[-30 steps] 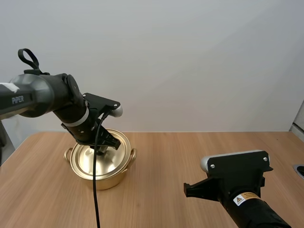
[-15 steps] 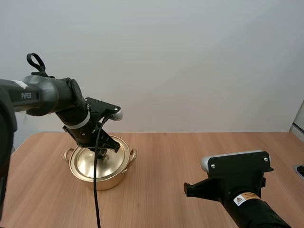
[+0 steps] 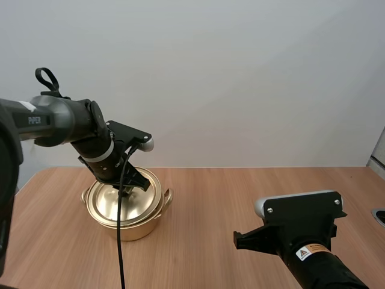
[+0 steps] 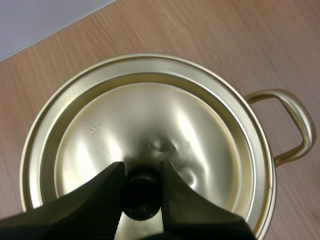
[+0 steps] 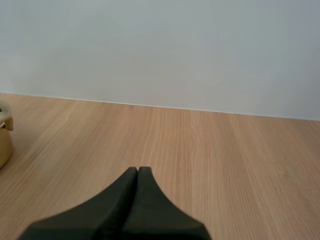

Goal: Open the pot, put the car inside, and close it

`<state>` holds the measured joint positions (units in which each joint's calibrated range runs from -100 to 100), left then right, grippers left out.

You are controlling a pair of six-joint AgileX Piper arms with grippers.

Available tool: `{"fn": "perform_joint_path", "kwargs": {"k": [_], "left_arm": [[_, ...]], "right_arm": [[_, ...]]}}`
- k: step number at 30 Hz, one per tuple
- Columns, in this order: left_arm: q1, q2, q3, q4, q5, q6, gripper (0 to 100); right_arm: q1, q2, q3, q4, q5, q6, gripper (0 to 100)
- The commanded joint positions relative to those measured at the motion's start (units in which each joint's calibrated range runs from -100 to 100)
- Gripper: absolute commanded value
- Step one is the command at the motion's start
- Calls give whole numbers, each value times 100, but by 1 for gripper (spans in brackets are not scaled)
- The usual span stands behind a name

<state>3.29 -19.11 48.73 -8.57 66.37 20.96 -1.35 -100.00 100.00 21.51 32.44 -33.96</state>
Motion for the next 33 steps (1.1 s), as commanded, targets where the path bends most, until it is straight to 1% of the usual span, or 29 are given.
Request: {"fn": "perform_joint_path", "kwargs": {"k": [1,8,18,19,21,24,27,29,31,33], "left_arm": [[-5,34,-8,-50,28,11,0],[-5,384,-8,-77,109,2,0],[-5,382,-8,-142,-134,23,0],[-5,382,-8,-142,-134,38,1],[-5,382,-8,-142,-114,43,7],[-5,382,-8,-142,-31,41,24],[-5,382,-8,-142,129,41,43],[-5,382,-8,-142,187,41,52],[-5,382,-8,-142,187,41,59],[-5,382,-8,-142,187,41,61]], "right_arm": [[-1,0,0,31,-1,3,0],[-1,0,0,69,20,3,0],[-1,0,0,188,56,3,0],[-1,0,0,188,56,3,0],[-1,0,0,188,56,3,0],[-1,0,0,188,56,3,0],[-1,0,0,188,56,3,0],[-1,0,0,188,56,3,0],[-1,0,0,188,56,3,0],[-1,0,0,188,56,3,0]]}}
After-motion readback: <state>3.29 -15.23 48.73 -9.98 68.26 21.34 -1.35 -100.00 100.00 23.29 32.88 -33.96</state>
